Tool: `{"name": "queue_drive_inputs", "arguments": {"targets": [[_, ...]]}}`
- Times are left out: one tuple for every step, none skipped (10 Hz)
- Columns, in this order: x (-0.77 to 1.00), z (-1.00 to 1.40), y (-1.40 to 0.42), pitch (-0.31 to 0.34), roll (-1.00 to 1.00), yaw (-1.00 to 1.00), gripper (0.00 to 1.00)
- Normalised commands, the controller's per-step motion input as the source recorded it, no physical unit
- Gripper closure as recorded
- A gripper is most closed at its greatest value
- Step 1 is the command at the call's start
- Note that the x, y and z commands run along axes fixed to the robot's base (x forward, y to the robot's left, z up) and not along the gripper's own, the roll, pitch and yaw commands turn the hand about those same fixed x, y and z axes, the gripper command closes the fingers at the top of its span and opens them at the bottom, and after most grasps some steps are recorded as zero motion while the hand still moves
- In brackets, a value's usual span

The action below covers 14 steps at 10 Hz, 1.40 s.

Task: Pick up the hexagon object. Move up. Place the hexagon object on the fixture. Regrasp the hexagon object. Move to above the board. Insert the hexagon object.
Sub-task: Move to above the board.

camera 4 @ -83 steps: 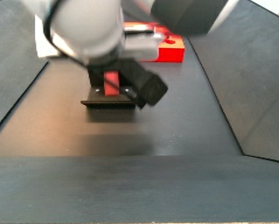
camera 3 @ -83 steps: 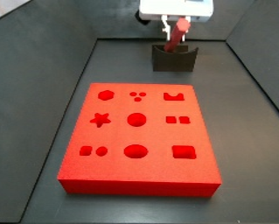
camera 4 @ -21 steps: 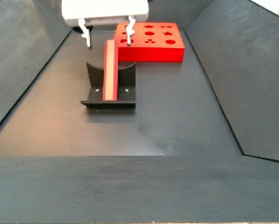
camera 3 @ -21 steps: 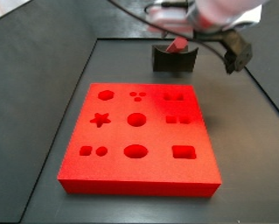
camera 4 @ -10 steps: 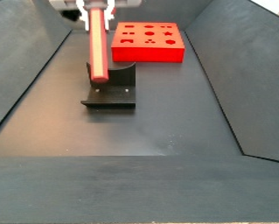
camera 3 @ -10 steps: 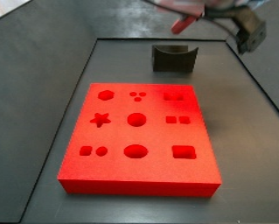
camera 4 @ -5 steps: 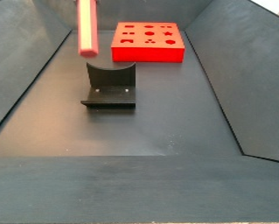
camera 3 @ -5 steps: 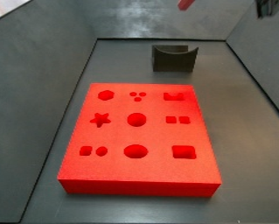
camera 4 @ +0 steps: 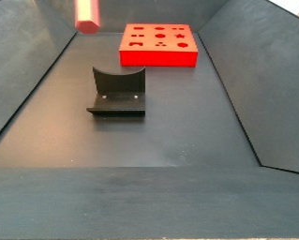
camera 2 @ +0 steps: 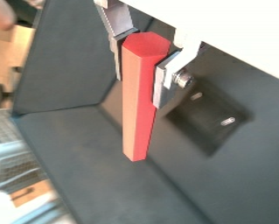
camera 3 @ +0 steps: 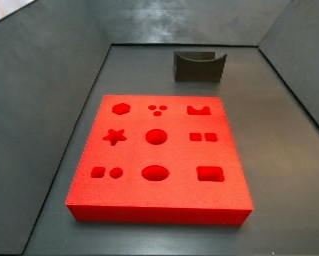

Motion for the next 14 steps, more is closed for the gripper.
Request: {"name": "queue_drive_inputs", "arguments": {"targets": [[-0.81, 0.38, -1.0, -0.052, -1.0, -0.1, 1.0], [-0.85, 0.4, -1.0, -0.07, -1.0, -0.1, 1.0], [-0.9, 0.38, -1.0, -0.083, -1.0, -0.11, 1.0], [-0.93, 0.39, -1.0, -0.085, -1.0, -0.12, 1.0], [-0.95, 0.39, -1.0, -0.081, -1.0, -0.13, 1.0], [-0.98, 0.39, -1.0, -0.076, -1.0, -0.13, 1.0], [-0.88, 0.35, -0.87, -0.072, -1.0, -0.14, 1.0], [-0.54, 0.19, -0.48, -0.069, -1.0, -0.14, 1.0], [-0.32, 0.1, -0.26, -0.056, -1.0, -0.14, 1.0], [-0.19, 0.05, -0.13, -0.042, -1.0, -0.13, 1.0], [-0.12, 0.04, -0.08, -0.039, -0.93, -0.12, 1.0], [-0.09, 0.01, -0.03, -0.031, -0.62, -0.07, 1.0], [-0.07, 0.01, -0.01, -0.028, -0.43, -0.04, 1.0], [-0.05, 0.01, 0.0, -0.026, -0.29, -0.03, 1.0]]}}
